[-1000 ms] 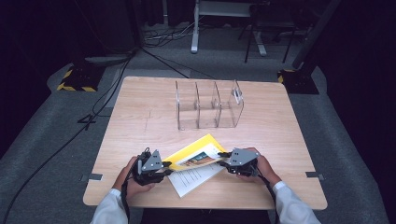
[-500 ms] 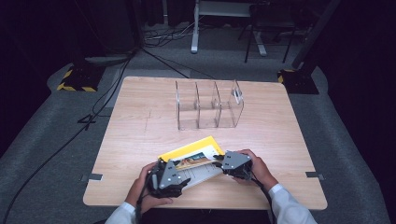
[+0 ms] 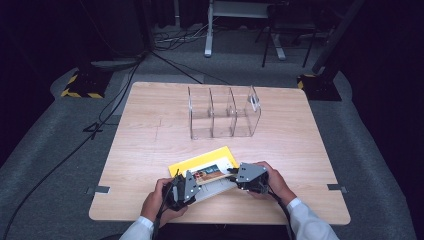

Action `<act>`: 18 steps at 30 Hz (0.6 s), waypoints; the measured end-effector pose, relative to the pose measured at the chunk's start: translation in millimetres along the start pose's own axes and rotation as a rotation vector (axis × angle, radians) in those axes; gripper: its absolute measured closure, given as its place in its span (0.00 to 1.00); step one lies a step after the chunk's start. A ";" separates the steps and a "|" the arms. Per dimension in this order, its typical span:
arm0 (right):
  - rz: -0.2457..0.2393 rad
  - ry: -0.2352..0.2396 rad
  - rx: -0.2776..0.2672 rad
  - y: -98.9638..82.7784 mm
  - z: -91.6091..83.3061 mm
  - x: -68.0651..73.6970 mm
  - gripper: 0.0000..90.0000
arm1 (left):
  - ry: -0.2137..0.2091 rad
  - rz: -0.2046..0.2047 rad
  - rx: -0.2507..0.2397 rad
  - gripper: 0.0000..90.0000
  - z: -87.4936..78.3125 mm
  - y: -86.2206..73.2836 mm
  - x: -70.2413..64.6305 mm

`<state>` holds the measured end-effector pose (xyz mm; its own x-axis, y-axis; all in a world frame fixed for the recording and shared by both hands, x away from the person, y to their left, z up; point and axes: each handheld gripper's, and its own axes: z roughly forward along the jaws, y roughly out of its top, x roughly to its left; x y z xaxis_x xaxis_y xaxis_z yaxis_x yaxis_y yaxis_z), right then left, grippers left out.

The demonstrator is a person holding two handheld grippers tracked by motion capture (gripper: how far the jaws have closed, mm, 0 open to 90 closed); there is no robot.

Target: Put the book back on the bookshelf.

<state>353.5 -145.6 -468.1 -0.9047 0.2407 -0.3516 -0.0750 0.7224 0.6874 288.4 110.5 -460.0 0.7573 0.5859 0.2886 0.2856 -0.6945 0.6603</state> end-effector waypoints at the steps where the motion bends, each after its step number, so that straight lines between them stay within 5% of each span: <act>1: 0.006 0.002 -0.006 -0.7 0.0 -0.2 0.81 | -0.009 0.008 -0.009 0.81 -0.6 -1.2 1.7; 4: 0.038 0.014 -0.040 -3.7 -0.2 -3.0 0.74 | -0.024 0.041 0.004 0.84 -0.3 -2.5 2.9; 8: 0.076 0.002 -0.058 -17.7 0.3 -13.3 0.67 | -0.075 0.030 -0.029 0.86 -5.9 -10.7 14.7; 11: 0.130 0.032 -0.108 -29.1 -1.6 -25.4 0.70 | -0.125 0.010 -0.057 0.86 -11.5 -18.2 27.3; 13: 0.130 0.035 -0.132 -29.9 -2.8 -26.9 0.72 | -0.137 -0.001 -0.064 0.86 -12.4 -20.2 31.0; 18: 0.042 -0.006 -0.138 -22.3 -3.3 -20.2 0.81 | -0.146 -0.037 -0.066 0.84 -15.8 -24.0 45.2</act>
<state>372.1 -168.7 -474.2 -0.9059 0.2724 -0.3243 -0.0949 0.6155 0.7824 306.5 160.3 -451.8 0.8255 0.5404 0.1629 0.2793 -0.6419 0.7141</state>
